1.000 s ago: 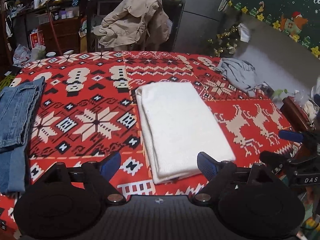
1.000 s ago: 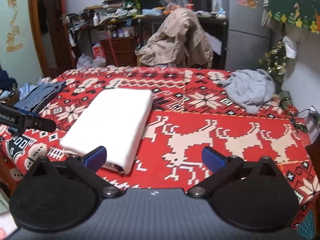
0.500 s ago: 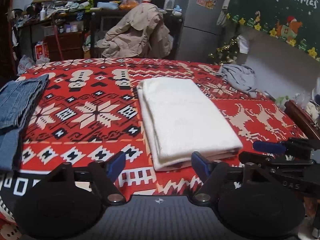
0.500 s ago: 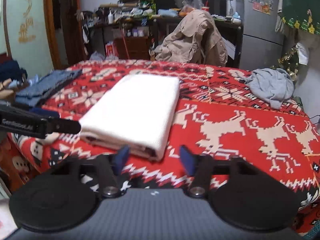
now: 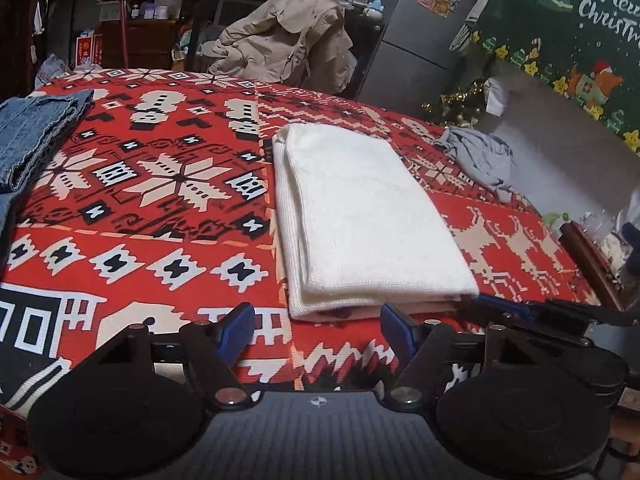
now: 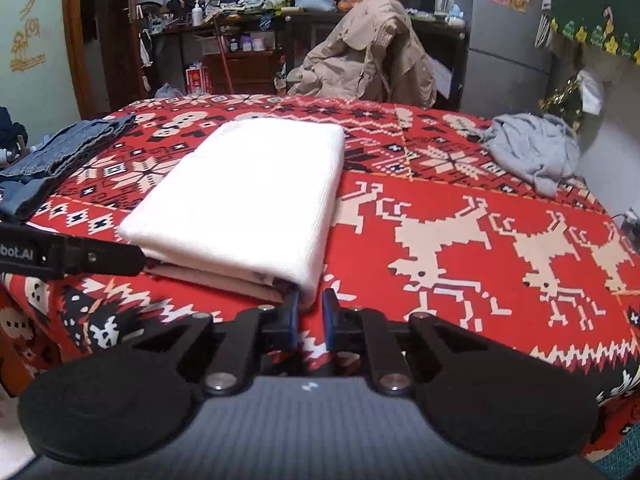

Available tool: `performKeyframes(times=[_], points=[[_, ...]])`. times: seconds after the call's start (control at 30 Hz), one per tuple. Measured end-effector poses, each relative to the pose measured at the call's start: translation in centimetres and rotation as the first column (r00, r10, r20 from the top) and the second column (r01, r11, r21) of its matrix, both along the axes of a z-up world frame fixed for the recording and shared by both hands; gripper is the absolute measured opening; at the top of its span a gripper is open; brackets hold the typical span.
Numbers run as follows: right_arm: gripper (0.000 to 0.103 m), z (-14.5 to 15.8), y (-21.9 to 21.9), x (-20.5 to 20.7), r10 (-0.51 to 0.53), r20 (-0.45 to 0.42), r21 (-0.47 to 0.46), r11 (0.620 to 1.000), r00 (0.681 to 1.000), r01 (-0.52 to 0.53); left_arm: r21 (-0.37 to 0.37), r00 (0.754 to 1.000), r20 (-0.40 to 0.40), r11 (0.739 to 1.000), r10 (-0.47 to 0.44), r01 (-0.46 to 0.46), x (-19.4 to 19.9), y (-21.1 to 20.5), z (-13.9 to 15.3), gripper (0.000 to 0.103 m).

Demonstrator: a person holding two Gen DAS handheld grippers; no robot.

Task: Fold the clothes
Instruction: 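Move both grippers back over the folded vest's edge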

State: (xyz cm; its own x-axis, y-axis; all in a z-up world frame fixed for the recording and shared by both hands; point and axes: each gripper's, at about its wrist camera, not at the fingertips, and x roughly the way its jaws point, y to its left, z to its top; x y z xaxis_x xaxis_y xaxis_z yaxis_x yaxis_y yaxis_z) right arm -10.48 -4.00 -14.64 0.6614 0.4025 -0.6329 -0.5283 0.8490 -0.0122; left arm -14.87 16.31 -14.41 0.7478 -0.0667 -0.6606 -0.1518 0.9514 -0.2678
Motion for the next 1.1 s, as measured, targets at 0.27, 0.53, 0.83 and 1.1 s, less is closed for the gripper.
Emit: performKeyframes(times=[0.27, 0.53, 0.83, 1.1], points=[[0.015, 0.1, 1.2, -0.3, 0.003, 0.054, -0.033, 0.999, 0.999, -0.001, 0.024, 1.000, -0.011, 1.000, -0.011, 0.011, 0.6, -0.2, -0.5, 0.058], [0.004, 0.5, -0.1, 0.9, -0.107, -0.084, 0.136, 0.984, 0.991, 0.118, 0.020, 1.000, -0.008, 1.000, -0.021, 0.022, 0.7, -0.3, -0.3, 0.054], [0.006, 0.2, -1.5, 0.5, -0.104, -0.179, 0.164, 0.977, 0.978, 0.134, 0.015, 0.999, 0.012, 0.999, -0.034, 0.034, 0.3, -0.1, 0.3, 0.041], [0.007, 1.7, -3.0, 1.0, -0.077, -0.089, 0.127, 0.988, 0.993, 0.088, 0.020, 0.999, 0.047, 0.999, 0.024, -0.025, 0.3, 1.8, 1.3, 0.031]])
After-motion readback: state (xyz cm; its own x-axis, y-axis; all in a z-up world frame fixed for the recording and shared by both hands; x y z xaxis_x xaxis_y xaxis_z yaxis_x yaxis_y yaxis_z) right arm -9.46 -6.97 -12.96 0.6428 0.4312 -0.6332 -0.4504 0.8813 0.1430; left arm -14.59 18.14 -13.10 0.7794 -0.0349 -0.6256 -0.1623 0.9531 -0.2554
